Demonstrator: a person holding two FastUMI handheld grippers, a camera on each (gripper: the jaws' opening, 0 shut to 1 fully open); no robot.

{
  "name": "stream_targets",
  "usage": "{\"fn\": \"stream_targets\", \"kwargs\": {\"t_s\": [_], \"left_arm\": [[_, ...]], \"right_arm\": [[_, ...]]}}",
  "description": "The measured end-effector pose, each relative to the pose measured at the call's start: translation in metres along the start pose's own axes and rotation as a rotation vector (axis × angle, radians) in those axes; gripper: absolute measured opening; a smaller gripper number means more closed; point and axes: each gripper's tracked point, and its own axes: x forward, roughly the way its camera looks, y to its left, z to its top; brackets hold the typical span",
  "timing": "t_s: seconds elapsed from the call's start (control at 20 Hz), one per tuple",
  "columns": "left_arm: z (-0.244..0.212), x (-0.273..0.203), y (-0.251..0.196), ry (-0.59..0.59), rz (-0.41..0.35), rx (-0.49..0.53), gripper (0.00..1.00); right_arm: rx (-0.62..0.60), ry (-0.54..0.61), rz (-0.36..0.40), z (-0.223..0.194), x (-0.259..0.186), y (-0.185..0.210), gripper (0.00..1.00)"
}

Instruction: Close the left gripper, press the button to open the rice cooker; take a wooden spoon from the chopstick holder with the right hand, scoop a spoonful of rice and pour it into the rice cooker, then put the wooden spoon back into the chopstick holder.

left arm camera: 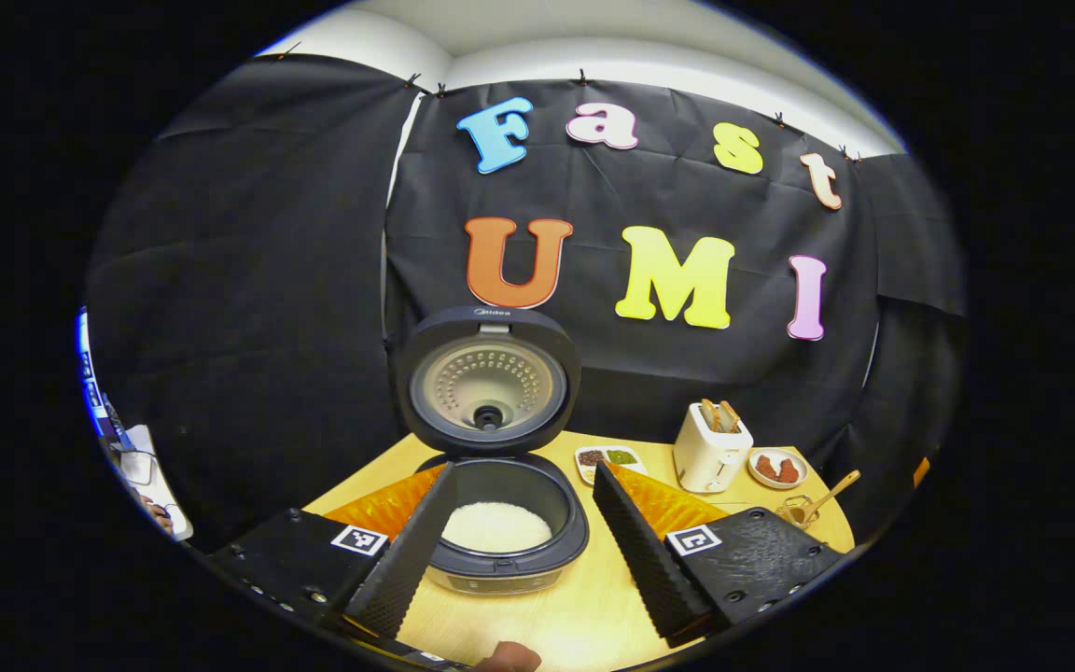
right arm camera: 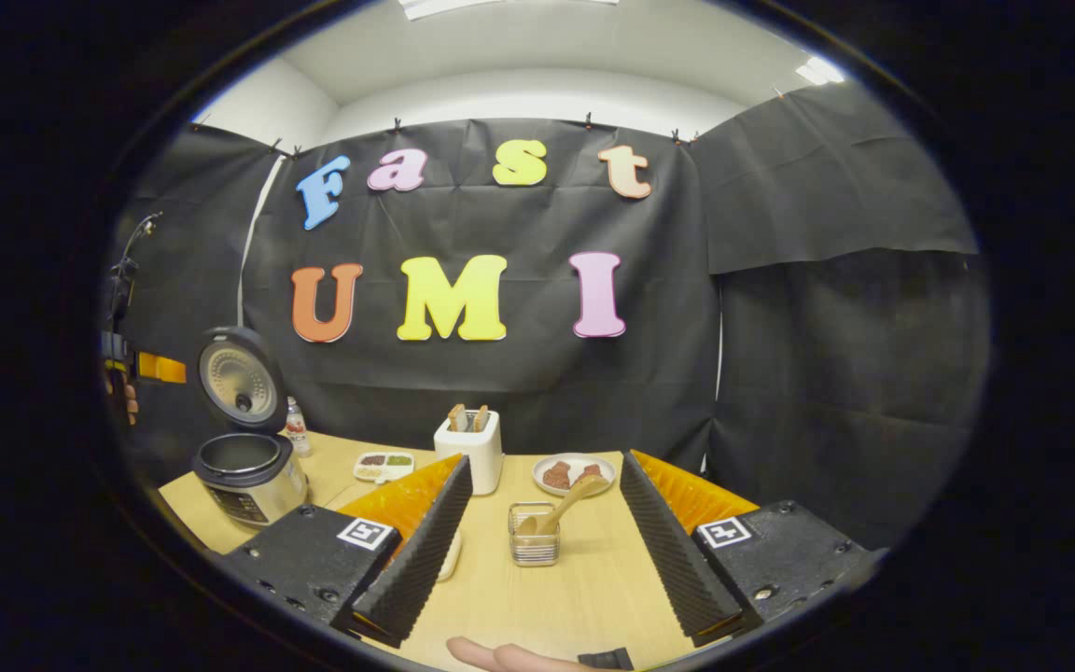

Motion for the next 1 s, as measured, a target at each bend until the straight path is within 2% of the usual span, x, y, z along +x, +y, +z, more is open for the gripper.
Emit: {"fn": "stream_targets", "kwargs": {"t_s": [0.05, 0.1, 0.25, 0.35, 0.45, 0.7, 0.85, 0.95, 1.0], "left_arm": [[0.002, -0.007, -0.004, -0.011, -0.014, 0.006, 1.00], [0.005, -0.016, -0.012, -0.023, -0.039, 0.002, 0.94], [0.004, -0.029, -0.019, -0.043, -0.071, -0.018, 0.94], [0.006, -0.040, -0.023, -0.074, -0.079, 0.001, 0.95], [0.001, -0.051, -0.026, -0.087, -0.085, 0.021, 0.94], [-0.017, -0.079, -0.039, -0.127, -0.095, 0.077, 0.94], [-0.020, -0.101, -0.057, -0.182, -0.133, 0.114, 0.94], [-0.022, -0.110, -0.063, -0.208, -0.144, 0.129, 0.94], [-0.021, -0.113, -0.064, -0.227, -0.134, 0.134, 0.94]], "right_arm": [[0.000, 0.001, 0.000, 0.000, 0.000, 0.000, 0.98], [-0.003, 0.003, -0.001, -0.001, 0.000, 0.001, 1.00], [-0.006, 0.003, -0.015, -0.002, 0.001, -0.002, 1.00], [-0.002, 0.003, -0.022, -0.005, 0.004, -0.006, 0.98], [0.000, 0.009, -0.036, -0.012, 0.011, -0.013, 1.00], [0.017, 0.038, -0.048, -0.045, 0.037, -0.022, 0.98], [0.027, 0.072, -0.049, -0.069, 0.060, -0.027, 1.00], [0.053, 0.091, -0.037, -0.081, 0.076, -0.026, 0.98], [0.063, 0.100, -0.037, -0.087, 0.085, -0.027, 1.00]]}}
